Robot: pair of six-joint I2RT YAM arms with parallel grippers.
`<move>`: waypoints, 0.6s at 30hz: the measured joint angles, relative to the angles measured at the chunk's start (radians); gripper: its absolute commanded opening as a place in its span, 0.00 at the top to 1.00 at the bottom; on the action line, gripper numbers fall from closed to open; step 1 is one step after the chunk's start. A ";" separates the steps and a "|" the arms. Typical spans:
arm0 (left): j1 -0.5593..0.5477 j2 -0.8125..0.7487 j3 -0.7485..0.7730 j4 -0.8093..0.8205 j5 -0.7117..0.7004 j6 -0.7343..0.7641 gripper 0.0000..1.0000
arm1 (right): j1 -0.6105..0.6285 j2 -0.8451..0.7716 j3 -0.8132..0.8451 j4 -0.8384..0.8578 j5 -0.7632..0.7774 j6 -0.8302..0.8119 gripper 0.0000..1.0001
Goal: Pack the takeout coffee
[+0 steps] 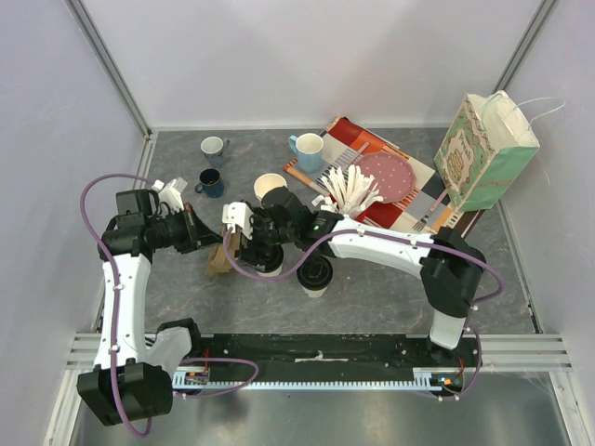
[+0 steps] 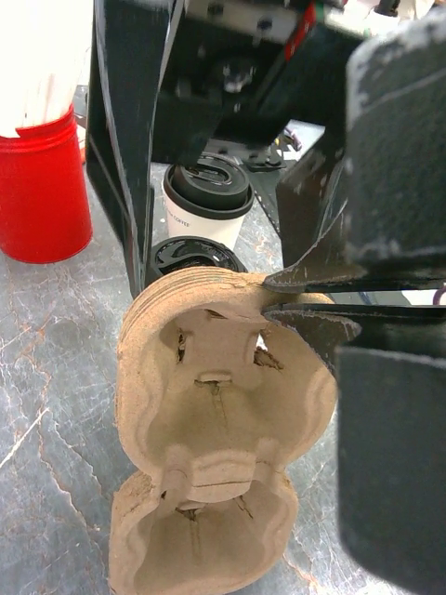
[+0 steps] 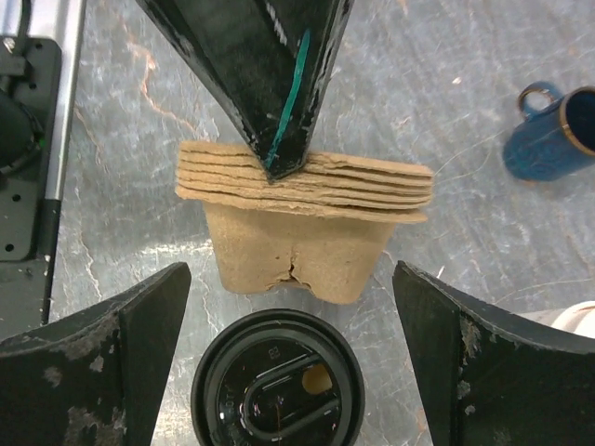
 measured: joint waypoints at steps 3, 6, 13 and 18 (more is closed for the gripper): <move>0.000 0.005 0.000 0.000 0.009 0.000 0.98 | 0.002 0.047 0.020 -0.016 -0.005 -0.009 0.02; 0.000 0.011 0.000 0.000 0.023 0.000 0.98 | 0.008 0.073 0.037 -0.016 -0.006 -0.003 0.02; 0.001 0.012 0.000 0.000 0.026 0.000 0.98 | 0.016 0.117 0.085 0.002 0.014 0.012 0.22; 0.002 0.019 0.010 -0.010 0.014 0.007 0.98 | 0.017 0.121 0.085 0.009 0.035 0.000 0.47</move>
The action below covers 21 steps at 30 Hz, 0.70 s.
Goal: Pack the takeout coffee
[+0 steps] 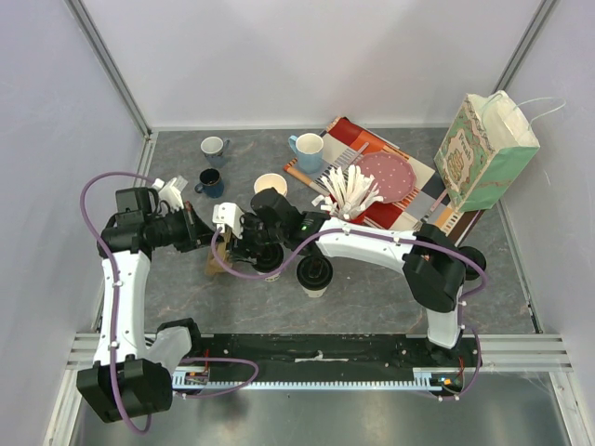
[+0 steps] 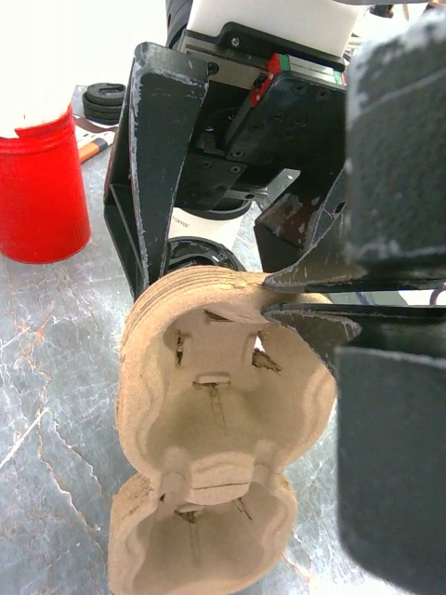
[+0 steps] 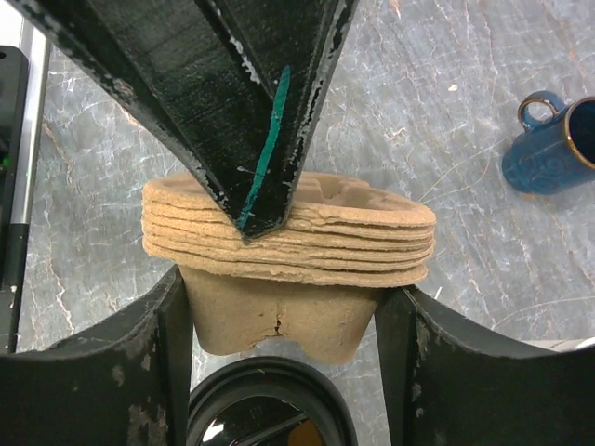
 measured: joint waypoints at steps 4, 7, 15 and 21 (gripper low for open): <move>0.002 0.012 0.026 -0.016 -0.017 0.014 0.98 | 0.002 -0.008 -0.020 0.037 0.013 -0.015 0.45; 0.008 0.027 0.052 -0.037 -0.017 0.023 0.98 | 0.002 -0.025 -0.042 0.066 0.027 -0.023 0.44; 0.028 0.036 0.084 -0.064 -0.018 0.064 0.98 | 0.000 -0.050 -0.072 0.104 0.042 -0.030 0.50; 0.052 0.036 0.089 -0.056 -0.042 0.101 0.98 | -0.016 -0.065 -0.099 0.095 0.036 -0.034 0.55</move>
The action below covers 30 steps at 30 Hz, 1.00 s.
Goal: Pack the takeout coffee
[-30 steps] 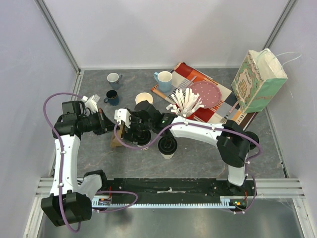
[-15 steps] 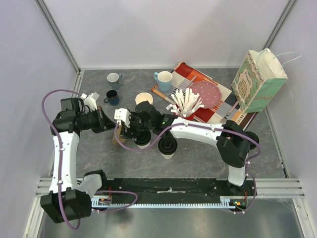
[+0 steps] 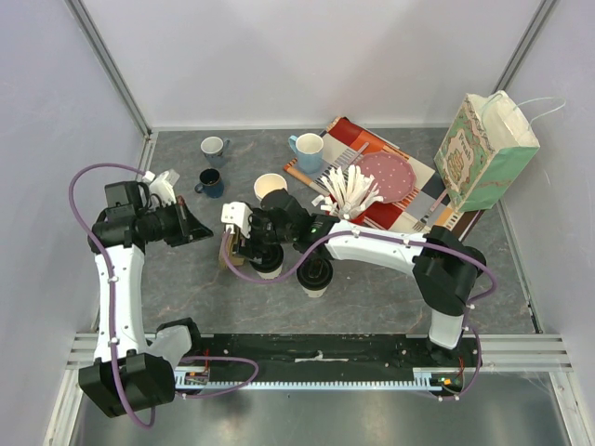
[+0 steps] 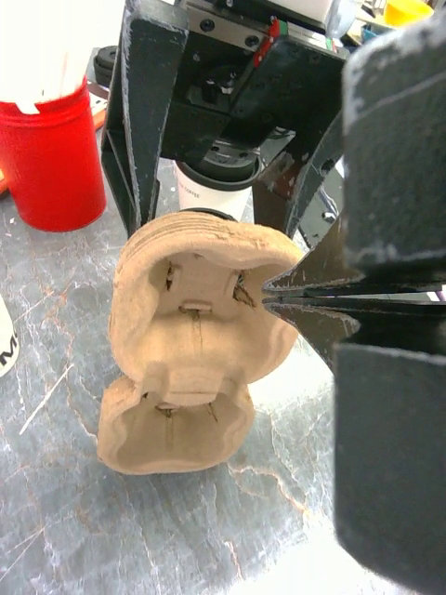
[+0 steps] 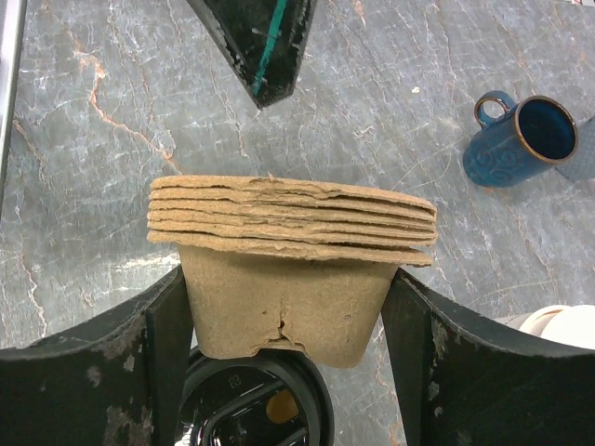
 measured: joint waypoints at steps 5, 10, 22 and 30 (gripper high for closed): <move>0.008 0.006 0.000 0.000 0.019 0.024 0.95 | -0.011 -0.004 -0.006 -0.007 -0.018 0.003 0.57; 0.008 0.029 -0.001 0.002 0.156 0.047 0.40 | -0.013 -0.004 -0.006 -0.006 -0.019 0.008 0.57; 0.006 0.088 -0.102 0.116 0.290 0.021 0.38 | -0.014 -0.004 -0.006 -0.005 -0.025 0.008 0.60; 0.002 0.135 -0.131 0.208 0.367 -0.040 0.55 | -0.013 -0.004 -0.006 -0.006 -0.036 0.009 0.62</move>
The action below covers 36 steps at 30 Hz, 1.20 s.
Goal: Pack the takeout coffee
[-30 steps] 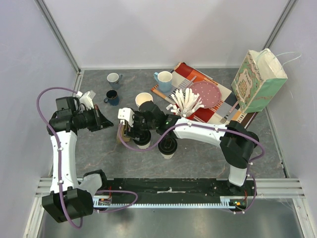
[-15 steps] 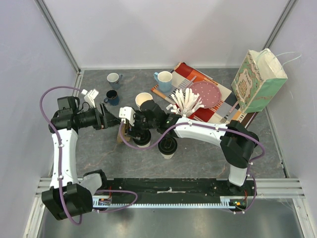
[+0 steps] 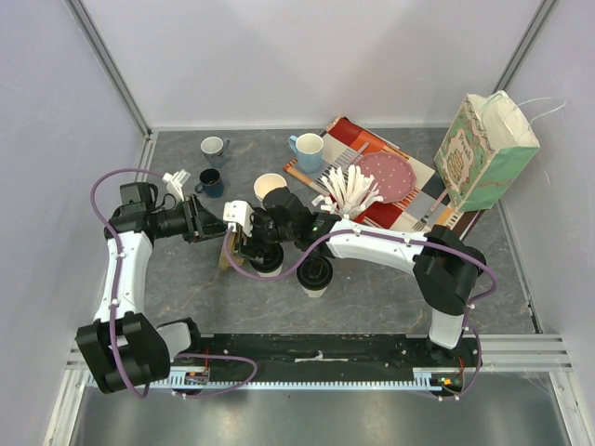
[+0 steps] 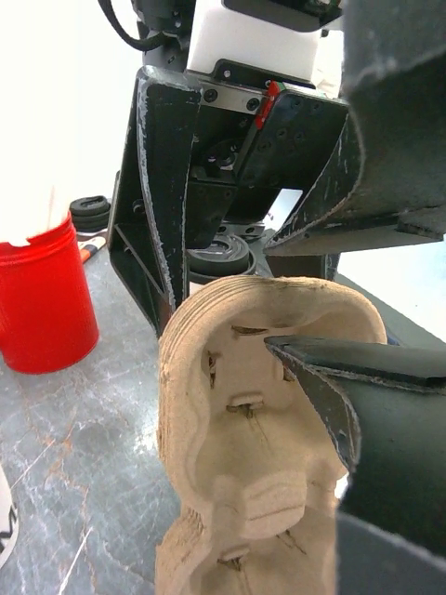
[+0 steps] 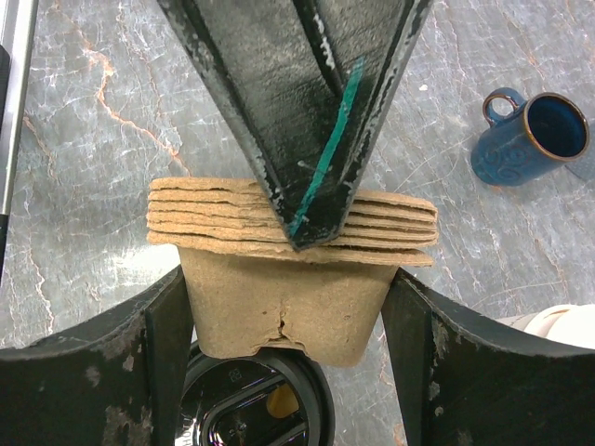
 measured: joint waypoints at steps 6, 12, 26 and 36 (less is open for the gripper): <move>-0.003 0.005 -0.039 0.021 0.039 -0.022 0.77 | 0.000 0.002 0.001 0.002 -0.004 0.000 0.64; -0.003 0.009 -0.050 0.037 0.046 -0.043 0.98 | -0.002 0.005 0.002 0.003 -0.008 0.006 0.69; 0.047 0.071 0.026 -0.094 0.051 0.043 0.98 | -0.009 0.005 -0.018 0.071 -0.008 0.013 0.87; 0.079 0.080 0.087 -0.214 0.043 0.135 0.98 | -0.008 0.005 -0.025 0.120 -0.026 0.018 0.90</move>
